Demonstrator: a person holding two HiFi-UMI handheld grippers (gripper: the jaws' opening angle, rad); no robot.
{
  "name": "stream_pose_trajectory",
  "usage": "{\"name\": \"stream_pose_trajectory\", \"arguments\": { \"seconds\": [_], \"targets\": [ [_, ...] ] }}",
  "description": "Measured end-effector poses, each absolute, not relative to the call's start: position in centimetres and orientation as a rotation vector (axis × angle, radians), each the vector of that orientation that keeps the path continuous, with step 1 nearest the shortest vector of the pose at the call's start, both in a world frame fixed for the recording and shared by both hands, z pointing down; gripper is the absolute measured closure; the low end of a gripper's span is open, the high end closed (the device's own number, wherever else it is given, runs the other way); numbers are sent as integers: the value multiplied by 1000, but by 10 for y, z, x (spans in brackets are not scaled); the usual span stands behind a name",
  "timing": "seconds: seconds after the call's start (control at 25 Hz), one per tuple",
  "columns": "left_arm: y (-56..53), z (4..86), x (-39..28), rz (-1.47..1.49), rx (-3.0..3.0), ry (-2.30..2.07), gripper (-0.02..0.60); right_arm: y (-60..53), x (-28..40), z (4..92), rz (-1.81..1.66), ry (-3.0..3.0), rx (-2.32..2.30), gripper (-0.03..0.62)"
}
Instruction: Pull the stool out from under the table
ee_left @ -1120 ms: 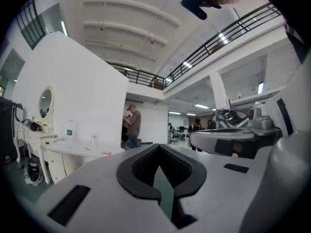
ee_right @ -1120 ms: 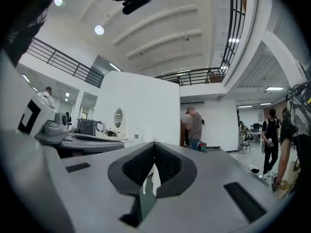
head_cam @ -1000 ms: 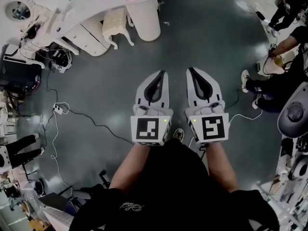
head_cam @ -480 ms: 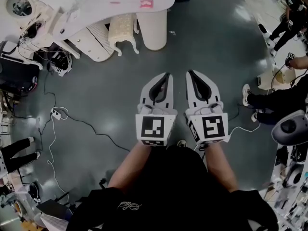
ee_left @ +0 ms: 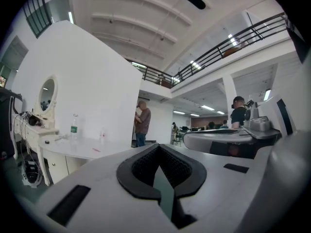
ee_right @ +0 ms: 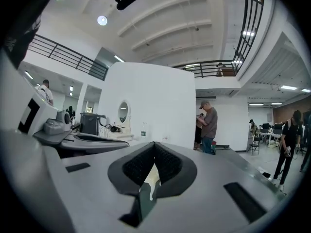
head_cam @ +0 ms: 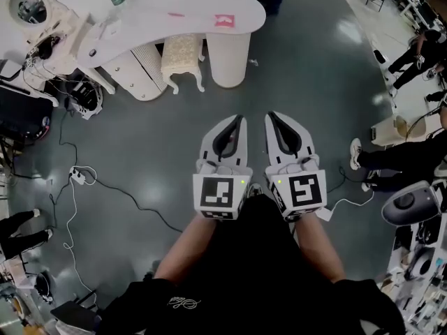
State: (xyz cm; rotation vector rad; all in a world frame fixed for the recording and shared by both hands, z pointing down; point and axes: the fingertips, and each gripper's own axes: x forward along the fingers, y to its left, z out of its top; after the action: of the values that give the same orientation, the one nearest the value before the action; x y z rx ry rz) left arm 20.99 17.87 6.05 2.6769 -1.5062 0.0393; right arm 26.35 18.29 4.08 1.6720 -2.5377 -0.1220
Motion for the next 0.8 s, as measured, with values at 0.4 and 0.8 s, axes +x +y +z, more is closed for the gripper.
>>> {"name": "stream_pose_trajectory", "arguments": {
  "seconds": [0.4,0.8],
  "targets": [
    [69,66,165,54,2580,-1680,575,62,233,45,-126,-2632,1567,588],
    [-48,60,152,96,2462,-1799,575,-61,213,32,-80,-2742,1434,588]
  ]
}}
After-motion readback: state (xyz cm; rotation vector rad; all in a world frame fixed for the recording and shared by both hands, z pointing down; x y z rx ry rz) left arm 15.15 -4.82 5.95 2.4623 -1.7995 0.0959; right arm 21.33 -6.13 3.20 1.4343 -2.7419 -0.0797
